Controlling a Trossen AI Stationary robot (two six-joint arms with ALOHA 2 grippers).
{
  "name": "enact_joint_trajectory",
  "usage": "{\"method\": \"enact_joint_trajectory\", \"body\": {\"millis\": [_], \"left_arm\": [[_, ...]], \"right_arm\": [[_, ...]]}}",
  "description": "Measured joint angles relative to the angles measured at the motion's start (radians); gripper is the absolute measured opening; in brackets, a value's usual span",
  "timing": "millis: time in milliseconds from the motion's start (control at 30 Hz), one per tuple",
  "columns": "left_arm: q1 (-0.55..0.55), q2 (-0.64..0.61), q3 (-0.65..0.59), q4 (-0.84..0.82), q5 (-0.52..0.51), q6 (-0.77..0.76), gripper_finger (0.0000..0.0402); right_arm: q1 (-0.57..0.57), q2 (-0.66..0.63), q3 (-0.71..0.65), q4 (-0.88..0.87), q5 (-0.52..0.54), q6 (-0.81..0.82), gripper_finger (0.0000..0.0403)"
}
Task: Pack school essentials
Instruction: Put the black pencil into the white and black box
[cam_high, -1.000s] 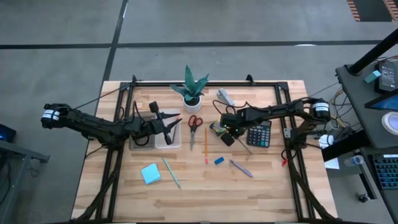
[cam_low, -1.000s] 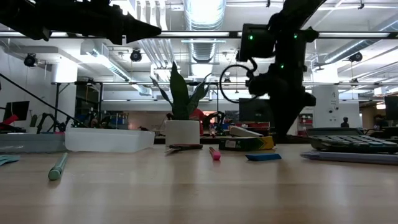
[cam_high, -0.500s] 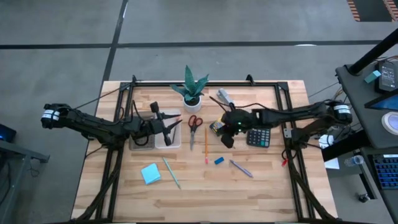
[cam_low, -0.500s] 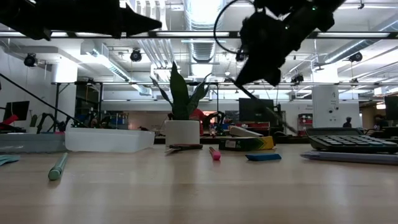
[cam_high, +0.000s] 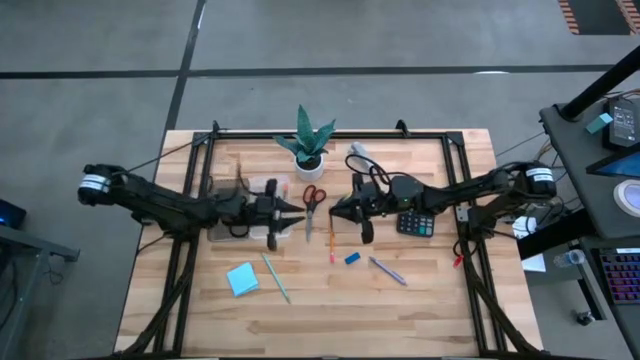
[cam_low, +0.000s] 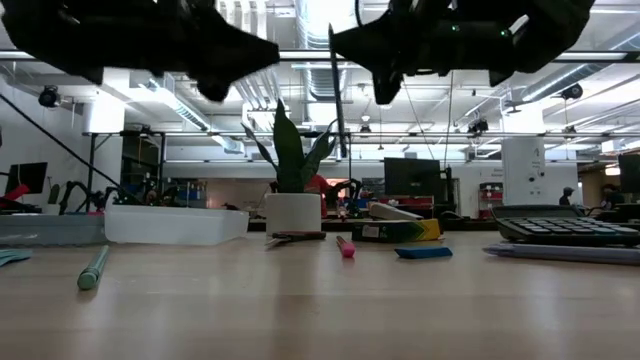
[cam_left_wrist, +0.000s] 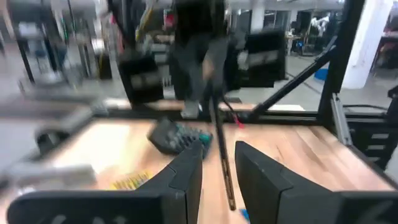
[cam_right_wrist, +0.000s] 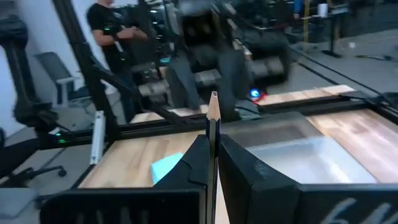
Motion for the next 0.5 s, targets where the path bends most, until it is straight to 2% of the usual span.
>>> {"method": "enact_joint_trajectory", "body": {"millis": [133,333,500], "left_arm": [[0.0,0.144,0.005,0.163,0.0,-0.105,0.0079],[0.0,0.317,0.022,0.408,0.0,-0.137,0.0079],[0.0,0.413,0.047,0.514,0.0,-0.176,0.0079]], "right_arm": [[0.002,0.038,0.039,0.009,-0.009,-0.02,0.0013],[0.002,0.046,0.057,0.01,-0.009,-0.013,0.0013],[0.002,0.045,0.06,0.035,-0.008,0.013,0.0013]]}}
